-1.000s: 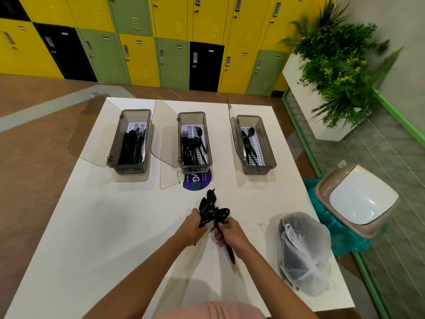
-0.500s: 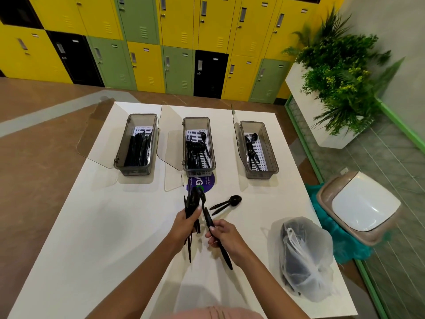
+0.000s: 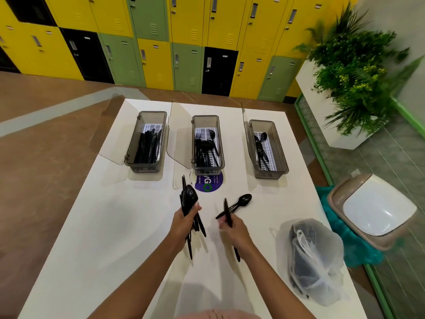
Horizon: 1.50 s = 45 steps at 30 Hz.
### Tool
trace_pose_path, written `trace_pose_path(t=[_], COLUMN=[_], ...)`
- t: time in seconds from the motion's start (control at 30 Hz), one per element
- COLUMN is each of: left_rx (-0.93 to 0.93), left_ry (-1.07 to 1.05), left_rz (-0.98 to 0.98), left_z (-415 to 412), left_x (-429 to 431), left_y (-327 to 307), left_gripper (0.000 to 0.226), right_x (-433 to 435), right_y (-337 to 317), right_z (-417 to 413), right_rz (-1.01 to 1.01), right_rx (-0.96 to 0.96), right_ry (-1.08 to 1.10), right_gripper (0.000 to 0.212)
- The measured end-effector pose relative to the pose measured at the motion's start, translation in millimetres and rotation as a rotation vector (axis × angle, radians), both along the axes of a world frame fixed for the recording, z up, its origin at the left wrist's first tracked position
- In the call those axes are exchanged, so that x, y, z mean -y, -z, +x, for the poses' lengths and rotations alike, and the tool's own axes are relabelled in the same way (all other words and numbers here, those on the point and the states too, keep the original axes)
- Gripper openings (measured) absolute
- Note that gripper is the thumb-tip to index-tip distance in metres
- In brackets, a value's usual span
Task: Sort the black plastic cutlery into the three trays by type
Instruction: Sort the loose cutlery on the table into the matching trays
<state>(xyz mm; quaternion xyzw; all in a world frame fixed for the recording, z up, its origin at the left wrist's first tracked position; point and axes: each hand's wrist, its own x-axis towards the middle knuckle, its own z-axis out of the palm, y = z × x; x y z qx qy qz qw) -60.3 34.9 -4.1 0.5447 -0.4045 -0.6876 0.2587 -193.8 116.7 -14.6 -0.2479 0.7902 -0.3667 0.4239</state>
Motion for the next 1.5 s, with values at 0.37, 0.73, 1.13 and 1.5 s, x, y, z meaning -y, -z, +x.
trace_pose_path(t=[0.37,0.73,1.13,1.5], left_rx=[-0.099,-0.224,-0.184,-0.201], left_ry=[-0.006,0.283,0.010,-0.066], left_rz=[0.109,0.128,0.054,-0.019], left_z=[29,48,109,156], left_x=[15,9,46,81], left_y=[-1,-8,-2,-16], left_gripper=[0.025,0.024,0.012,0.031], right_x=[50,57,112,257], right_y=[11,-24,-42,-80], right_z=[-17,42,88,131], right_rz=[0.218,-0.051,0.103,-0.121], right_rx=[-0.359,0.310,0.148,-0.033], right_ry=[0.145,-0.039,-0.272,-0.301], right_gripper=[0.036,0.019,0.022,0.039])
